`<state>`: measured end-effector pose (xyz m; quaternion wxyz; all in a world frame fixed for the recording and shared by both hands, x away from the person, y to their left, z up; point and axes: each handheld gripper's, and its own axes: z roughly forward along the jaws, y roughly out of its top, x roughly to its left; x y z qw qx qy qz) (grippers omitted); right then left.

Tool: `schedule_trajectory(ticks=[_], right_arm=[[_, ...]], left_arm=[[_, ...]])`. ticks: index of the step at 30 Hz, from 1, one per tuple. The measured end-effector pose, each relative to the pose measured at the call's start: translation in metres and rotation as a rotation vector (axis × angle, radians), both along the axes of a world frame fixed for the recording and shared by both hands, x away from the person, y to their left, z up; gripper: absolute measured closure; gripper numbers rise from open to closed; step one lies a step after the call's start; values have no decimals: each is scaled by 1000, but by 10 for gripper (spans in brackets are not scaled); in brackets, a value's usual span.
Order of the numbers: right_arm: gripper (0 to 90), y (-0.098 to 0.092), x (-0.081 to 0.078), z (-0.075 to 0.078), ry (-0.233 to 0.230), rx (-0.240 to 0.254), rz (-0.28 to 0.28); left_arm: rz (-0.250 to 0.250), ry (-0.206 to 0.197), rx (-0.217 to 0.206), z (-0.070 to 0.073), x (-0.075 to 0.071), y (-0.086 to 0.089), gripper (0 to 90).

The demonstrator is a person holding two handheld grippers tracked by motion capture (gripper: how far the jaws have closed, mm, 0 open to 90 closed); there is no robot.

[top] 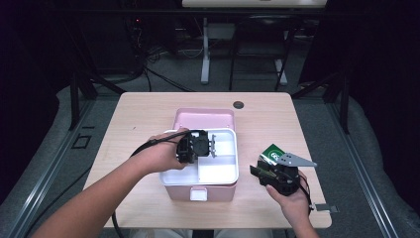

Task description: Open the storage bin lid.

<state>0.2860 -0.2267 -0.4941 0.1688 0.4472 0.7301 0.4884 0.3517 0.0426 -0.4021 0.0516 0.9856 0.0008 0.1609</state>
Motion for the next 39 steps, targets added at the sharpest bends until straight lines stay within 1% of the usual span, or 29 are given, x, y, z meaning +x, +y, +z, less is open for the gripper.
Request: schedule_trajectory(ticks=[1,5,7,9,11,12,14,17,18,22,24,25,26,29,31,32,33,36,37,39], right_arm=[[582,0,0,0,-1,0,-1],[549,-1,1,2,-2,1,1],[533,0,1,2,2,-1,4],[518,0,1,3,-4,-5,5],[513,0,1,3,-4,-3,6],[509,0,1,3,-5,-3,6],[501,0,1,4,-5,-5,5],[492,0,2,4,-10,-5,7],[489,0,2,4,-10,-5,10],[478,-1,2,4,-10,-5,13],[470,-1,2,4,-11,-4,12],[446,-2,2,3,-15,-6,10],[444,-2,2,3,-16,-10,7],[442,-3,2,3,-15,-14,5],[436,-3,2,3,-13,-17,5],[433,-3,2,3,-12,-18,5],[429,-3,2,3,-11,-19,5],[423,-3,2,4,-14,-24,3],[420,-4,2,5,-16,-23,0],[416,-4,2,6,-15,-24,-3]], left_arm=[[4,2,-9,1,0,1,894],[33,7,-21,8,1,6,894],[59,21,-22,11,2,10,894],[89,35,-24,15,3,14,894],[106,41,-29,17,4,17,894],[118,48,-25,18,5,20,894],[150,63,-40,18,7,24,894],[224,98,-54,19,10,33,894],[242,105,-65,19,11,37,894],[325,147,-75,19,17,53,894],[366,158,-86,18,20,62,895],[384,165,-89,18,21,66,895],[402,170,-94,19,22,72,895],[443,178,-99,19,25,83,895],[475,175,-99,19,26,92,895],[493,179,-96,19,27,98,895],[499,178,-98,19,28,101,895],[540,179,-106,17,29,116,895],[550,185,-107,17,30,121,894],[570,183,-110,16,31,129,895]])
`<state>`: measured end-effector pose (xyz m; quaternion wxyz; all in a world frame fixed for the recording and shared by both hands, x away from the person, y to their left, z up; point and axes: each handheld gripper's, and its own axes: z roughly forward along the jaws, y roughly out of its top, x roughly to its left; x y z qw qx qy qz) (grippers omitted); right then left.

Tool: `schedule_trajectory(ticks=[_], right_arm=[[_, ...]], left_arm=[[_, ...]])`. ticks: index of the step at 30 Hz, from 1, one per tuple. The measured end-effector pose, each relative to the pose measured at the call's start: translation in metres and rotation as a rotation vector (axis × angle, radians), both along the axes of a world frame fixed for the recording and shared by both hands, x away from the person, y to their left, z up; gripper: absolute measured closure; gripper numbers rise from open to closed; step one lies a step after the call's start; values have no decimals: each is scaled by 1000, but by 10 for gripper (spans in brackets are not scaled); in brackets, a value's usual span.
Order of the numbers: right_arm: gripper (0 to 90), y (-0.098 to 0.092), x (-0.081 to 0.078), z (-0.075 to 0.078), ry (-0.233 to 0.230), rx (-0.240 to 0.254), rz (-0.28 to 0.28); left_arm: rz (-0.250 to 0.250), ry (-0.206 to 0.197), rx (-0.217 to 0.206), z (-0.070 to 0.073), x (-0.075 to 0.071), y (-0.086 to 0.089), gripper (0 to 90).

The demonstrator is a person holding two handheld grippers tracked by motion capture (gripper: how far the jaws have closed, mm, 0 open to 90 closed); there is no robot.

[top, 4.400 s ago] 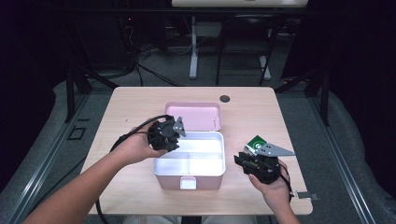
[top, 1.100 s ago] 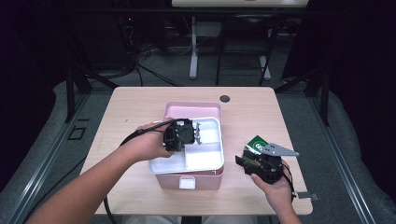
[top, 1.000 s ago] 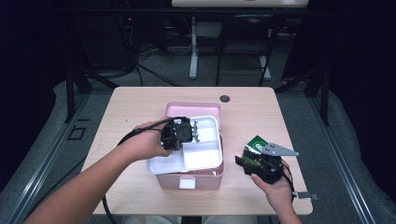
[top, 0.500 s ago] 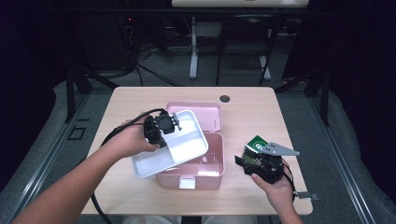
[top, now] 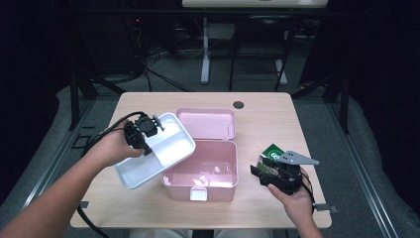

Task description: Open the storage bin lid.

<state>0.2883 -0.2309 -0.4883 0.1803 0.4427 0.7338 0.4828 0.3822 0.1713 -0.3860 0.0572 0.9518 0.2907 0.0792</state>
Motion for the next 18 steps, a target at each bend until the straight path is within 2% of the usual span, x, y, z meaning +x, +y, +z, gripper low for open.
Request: schedule_trajectory(ticks=[7,18], right_arm=[[414,-2,0,3,-3,-2,-9],[407,-4,0,5,-12,-7,-15]], left_arm=[[93,3,-22,-5,3,32,895],[176,7,-44,-12,5,67,894]])
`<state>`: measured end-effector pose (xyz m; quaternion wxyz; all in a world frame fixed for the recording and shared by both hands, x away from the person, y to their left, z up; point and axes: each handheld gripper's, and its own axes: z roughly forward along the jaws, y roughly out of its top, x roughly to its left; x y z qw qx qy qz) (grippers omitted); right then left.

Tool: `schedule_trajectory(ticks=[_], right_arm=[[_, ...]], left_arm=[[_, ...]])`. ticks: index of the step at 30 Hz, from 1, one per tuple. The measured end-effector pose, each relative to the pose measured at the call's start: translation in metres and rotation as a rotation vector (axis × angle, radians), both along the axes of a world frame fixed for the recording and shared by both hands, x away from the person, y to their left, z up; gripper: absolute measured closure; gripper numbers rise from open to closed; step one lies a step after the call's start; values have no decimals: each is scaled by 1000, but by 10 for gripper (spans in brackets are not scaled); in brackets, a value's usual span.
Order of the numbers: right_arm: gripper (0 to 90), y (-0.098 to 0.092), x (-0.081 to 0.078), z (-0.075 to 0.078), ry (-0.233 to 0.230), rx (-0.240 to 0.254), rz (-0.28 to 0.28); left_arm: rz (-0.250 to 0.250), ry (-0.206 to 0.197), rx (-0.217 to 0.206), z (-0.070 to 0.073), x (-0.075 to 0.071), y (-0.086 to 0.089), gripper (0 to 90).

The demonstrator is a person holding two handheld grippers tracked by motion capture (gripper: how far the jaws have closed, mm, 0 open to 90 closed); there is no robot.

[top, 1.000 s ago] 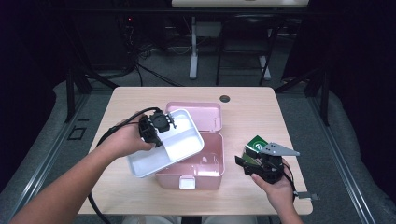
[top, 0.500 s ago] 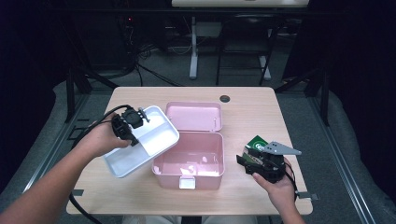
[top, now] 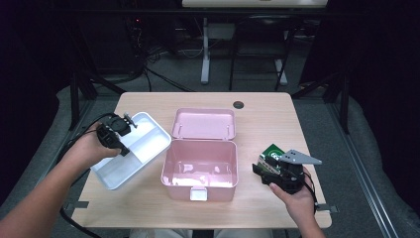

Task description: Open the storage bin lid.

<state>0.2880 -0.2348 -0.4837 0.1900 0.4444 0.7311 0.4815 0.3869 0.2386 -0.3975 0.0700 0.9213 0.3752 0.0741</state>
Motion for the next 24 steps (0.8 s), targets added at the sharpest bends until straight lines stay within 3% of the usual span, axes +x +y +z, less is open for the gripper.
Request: schedule_trajectory(ticks=[5,9,12,19,24], right_arm=[[405,-2,0,1,-2,5,-4],[402,-2,0,2,-4,5,-6],[401,-2,0,2,-2,2,-5],[397,1,2,2,3,-11,6],[393,1,3,4,5,-23,8]], left_arm=[[39,5,-18,-7,1,15,894],[67,20,-3,-20,3,24,895],[83,30,-15,-29,5,30,895],[105,49,2,-56,7,32,895],[122,68,-18,-74,10,35,895]])
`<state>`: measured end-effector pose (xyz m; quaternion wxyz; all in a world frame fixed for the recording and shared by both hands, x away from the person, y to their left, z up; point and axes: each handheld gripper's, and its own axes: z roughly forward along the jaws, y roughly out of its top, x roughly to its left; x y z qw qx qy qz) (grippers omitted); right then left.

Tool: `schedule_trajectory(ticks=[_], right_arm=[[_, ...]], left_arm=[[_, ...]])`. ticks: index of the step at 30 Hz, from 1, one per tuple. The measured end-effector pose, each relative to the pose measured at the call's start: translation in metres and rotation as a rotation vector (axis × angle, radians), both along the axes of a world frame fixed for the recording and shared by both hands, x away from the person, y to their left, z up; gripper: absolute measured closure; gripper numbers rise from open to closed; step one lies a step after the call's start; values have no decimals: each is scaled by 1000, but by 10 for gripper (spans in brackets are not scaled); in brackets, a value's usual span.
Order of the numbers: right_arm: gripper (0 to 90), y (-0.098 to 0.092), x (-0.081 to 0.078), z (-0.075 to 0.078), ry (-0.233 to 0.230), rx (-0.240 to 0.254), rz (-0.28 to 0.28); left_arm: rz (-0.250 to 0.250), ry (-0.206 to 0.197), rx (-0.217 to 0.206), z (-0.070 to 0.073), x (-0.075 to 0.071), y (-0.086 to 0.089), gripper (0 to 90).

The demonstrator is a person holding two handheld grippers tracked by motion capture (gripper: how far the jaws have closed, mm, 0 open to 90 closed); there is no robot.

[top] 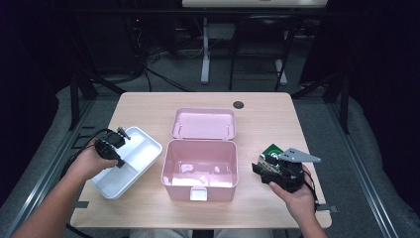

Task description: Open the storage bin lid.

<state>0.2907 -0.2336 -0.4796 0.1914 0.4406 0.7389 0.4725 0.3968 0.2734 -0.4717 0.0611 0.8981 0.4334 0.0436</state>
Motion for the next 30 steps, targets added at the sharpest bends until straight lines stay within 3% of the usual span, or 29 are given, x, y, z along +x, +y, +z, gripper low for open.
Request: schedule_trajectory(ticks=[4,8,14,30], right_arm=[[386,-1,1,1,12,-16,5],[371,-1,2,1,29,-23,7],[366,1,5,2,40,-56,19],[361,4,12,6,60,-104,44]], left_arm=[[8,8,12,-12,0,1,894],[21,15,-3,-25,0,4,894],[32,30,18,-41,3,4,894],[41,32,33,-59,4,4,894]])
